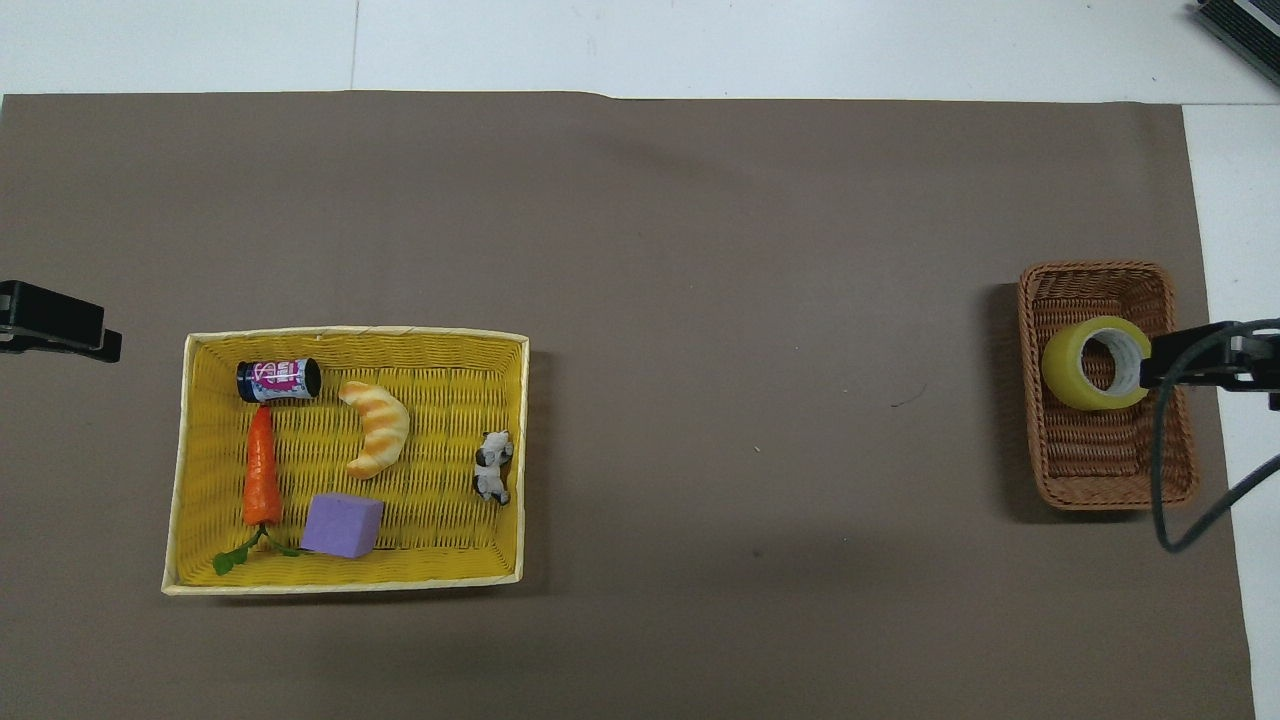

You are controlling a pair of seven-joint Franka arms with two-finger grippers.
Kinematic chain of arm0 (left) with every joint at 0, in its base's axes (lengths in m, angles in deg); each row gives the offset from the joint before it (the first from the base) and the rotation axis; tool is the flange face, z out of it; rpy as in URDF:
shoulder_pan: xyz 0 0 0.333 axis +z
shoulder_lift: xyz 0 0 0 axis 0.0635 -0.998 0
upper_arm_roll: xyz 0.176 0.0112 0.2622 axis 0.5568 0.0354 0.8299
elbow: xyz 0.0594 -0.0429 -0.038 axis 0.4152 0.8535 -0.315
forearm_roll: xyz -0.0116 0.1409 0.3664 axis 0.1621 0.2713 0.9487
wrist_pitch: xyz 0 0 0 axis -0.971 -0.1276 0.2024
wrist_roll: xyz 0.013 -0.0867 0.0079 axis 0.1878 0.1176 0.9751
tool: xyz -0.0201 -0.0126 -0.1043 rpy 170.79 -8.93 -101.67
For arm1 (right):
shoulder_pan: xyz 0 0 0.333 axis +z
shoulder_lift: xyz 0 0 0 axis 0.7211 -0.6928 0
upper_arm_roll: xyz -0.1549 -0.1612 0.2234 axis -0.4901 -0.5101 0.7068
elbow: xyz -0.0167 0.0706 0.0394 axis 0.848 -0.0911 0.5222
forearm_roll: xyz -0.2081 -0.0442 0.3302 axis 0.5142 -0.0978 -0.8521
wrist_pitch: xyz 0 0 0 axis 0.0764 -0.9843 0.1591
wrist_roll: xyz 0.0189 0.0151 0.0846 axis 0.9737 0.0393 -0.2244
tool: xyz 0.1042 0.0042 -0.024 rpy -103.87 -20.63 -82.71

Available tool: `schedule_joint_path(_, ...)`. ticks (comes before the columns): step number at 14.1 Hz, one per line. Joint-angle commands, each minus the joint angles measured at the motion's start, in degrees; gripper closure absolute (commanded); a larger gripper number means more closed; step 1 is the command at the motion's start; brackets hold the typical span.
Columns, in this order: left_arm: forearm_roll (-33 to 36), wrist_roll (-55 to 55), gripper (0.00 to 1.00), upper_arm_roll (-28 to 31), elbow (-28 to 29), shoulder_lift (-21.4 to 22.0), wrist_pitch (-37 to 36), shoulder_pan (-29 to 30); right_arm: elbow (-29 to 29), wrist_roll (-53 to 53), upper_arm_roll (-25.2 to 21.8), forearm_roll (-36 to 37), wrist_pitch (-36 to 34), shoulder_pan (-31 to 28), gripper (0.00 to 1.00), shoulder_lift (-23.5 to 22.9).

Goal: Move tape to another basket

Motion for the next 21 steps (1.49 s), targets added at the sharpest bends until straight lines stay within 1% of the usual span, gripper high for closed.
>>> schedule_joint_path(1,0.77,0.18,0.00,-0.34,0.19,0.67,-0.63,0.48,-1.95,-1.38,0.30,-0.05,0.13,-0.22,0.00,1.68)
schedule_joint_path(4,1.55,0.00,0.00,-0.34,0.54,1.37,-4.05,0.39,-1.95,-1.38,0.47,-0.05,0.13,-0.13,0.00,1.60)
schedule_joint_path(5,3.04,-0.26,0.00,-0.34,0.45,1.20,-4.41,0.21,-1.95,-1.38,0.47,-0.05,0.13,-0.13,0.00,1.60)
schedule_joint_path(6,4.27,-0.26,0.00,-0.61,0.37,1.28,-4.41,-0.14,-1.95,-1.47,0.47,-0.05,0.13,-0.13,0.00,1.60)
schedule_joint_path(13,3.67,0.09,0.00,-0.17,0.63,1.72,-3.62,0.56,-1.95,-2.69,0.56,-0.05,0.04,0.04,0.00,1.60)
schedule_joint_path(14,3.67,0.09,0.00,-0.17,0.63,1.72,-3.62,0.56,-1.95,-4.44,0.56,-0.48,-0.05,0.04,0.00,1.68)
schedule_joint_path(15,3.67,0.18,0.00,-0.17,0.63,1.72,-3.62,0.48,-1.95,-5.07,0.47,-2.84,-0.13,-0.05,0.00,1.68)
schedule_joint_path(16,3.67,0.26,0.00,-0.17,0.63,1.72,-3.62,0.47,-1.95,-5.16,0.47,-3.56,-0.13,-0.13,0.00,1.68)
schedule_joint_path(19,3.67,0.09,0.00,-0.17,0.63,1.72,-3.79,0.47,-2.04,-5.25,0.39,-3.48,-0.05,-0.22,0.00,1.68)
schedule_joint_path(21,3.67,0.00,0.00,-0.17,0.80,1.81,-3.71,0.56,-2.48,-7.44,0.38,-2.51,-0.05,-0.40,0.00,1.77)
